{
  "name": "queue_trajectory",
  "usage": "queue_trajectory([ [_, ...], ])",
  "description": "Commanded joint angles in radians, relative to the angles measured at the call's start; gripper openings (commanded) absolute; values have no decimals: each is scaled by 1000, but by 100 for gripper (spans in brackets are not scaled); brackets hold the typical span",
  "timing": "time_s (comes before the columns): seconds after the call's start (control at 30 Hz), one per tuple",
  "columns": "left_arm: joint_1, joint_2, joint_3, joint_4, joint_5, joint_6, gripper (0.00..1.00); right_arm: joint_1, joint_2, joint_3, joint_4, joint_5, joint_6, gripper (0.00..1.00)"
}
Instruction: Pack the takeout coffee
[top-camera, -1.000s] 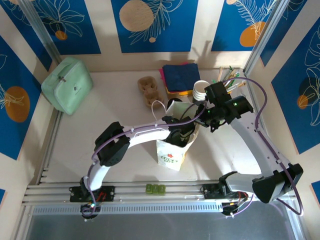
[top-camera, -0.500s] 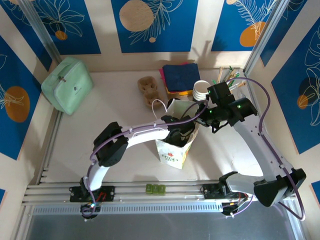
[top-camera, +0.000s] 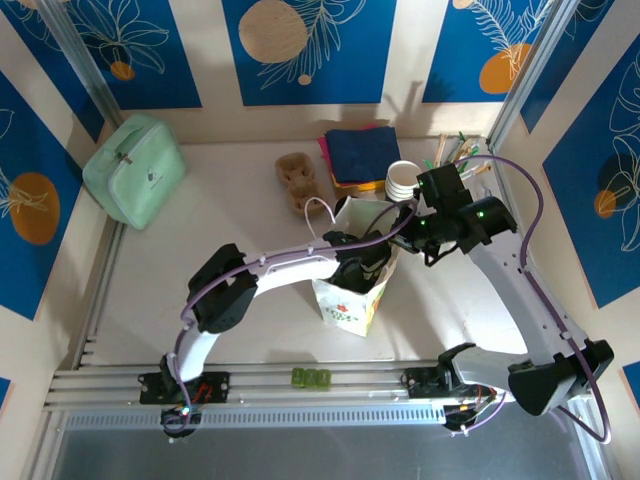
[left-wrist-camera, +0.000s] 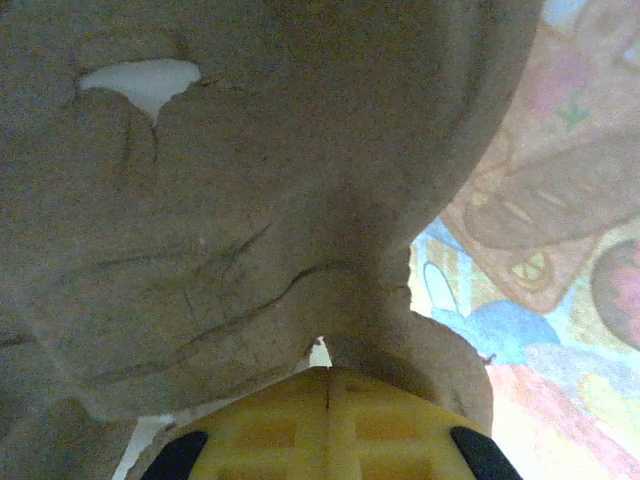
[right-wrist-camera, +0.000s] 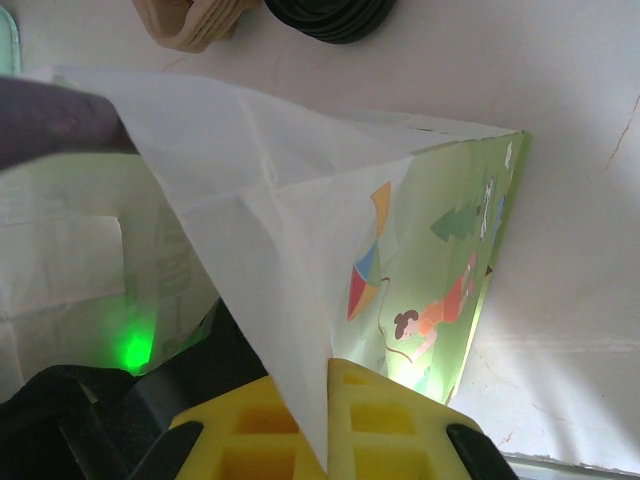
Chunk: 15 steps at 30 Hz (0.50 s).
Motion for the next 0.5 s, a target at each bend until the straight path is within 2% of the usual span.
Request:
queue_trajectory([
  [0.0, -14, 112, -19, -68, 35, -1, 0, 31, -60, 53, 156, -290, 28, 0],
  [0.27, -12, 69, -12, -81, 5, 2, 0, 31, -59, 56, 144, -267, 23, 0],
  [0.47, -12, -52, -10, -96, -46, -12, 0, 37, -59, 42, 105, -190, 3, 0],
])
